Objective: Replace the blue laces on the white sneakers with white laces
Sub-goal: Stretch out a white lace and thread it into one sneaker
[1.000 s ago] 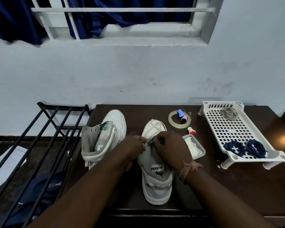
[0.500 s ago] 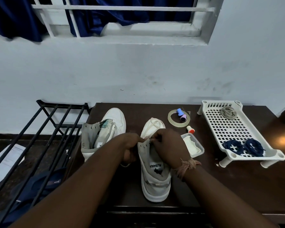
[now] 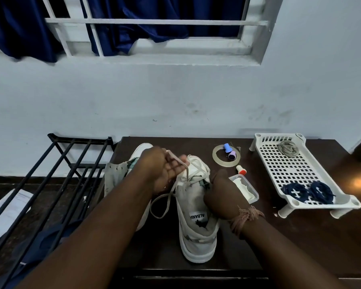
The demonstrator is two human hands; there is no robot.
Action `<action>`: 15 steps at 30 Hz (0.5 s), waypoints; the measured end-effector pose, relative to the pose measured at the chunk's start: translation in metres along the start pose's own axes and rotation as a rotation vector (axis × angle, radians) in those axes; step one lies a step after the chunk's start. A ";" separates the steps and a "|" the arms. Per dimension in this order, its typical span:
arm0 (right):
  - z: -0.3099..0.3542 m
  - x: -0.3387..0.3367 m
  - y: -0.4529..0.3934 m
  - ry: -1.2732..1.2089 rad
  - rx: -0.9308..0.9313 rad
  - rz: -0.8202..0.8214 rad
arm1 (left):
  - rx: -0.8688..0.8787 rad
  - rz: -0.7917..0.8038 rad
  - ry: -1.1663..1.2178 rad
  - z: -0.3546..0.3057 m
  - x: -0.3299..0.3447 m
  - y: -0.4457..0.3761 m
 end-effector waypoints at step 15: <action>0.001 -0.004 0.002 -0.074 0.005 -0.026 | 0.330 0.226 -0.555 -0.038 0.017 0.022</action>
Point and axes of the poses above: each hand's wrist, its own y-axis away from the middle knuckle, its own x-axis out of the palm, z = x × y, the point moved 8 cm from there along -y, towards the middle knuckle, and after that the axes turned 5 degrees about z, right-handed, at the moved point
